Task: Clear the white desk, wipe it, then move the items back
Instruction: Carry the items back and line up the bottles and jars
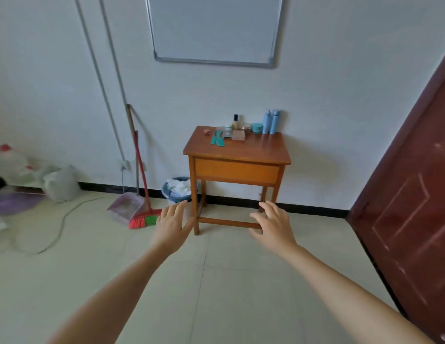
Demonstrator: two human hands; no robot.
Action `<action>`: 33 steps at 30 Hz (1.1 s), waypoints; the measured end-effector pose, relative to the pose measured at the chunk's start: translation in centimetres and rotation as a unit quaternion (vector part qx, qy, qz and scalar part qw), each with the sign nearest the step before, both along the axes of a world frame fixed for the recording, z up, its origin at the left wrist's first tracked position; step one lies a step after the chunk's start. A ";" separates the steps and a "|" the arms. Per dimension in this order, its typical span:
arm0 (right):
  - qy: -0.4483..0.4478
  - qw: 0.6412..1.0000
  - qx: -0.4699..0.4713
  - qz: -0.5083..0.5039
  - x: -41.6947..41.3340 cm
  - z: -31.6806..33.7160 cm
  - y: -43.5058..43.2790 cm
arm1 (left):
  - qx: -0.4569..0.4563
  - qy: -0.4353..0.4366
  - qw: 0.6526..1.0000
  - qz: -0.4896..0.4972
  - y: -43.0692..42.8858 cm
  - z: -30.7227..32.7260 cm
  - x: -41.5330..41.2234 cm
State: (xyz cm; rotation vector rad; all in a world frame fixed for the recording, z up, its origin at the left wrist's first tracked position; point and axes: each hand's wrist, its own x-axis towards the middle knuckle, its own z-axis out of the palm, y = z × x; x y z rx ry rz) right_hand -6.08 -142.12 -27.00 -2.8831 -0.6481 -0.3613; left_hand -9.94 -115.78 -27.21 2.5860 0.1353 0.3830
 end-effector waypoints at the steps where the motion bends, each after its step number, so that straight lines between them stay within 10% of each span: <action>1: -0.006 1.000 -0.001 0.010 0.6 0.8 1.8 | 0.006 -0.004 1.000 0.008 1.6 0.8 0.1; 19: -0.035 0.989 0.092 0.106 19.2 9.5 22.1 | 0.037 -0.103 0.993 0.052 18.3 10.9 13.8; 33: 0.082 0.991 0.053 0.088 35.0 3.5 30.8 | -0.039 -0.048 0.995 0.075 27.6 4.6 30.0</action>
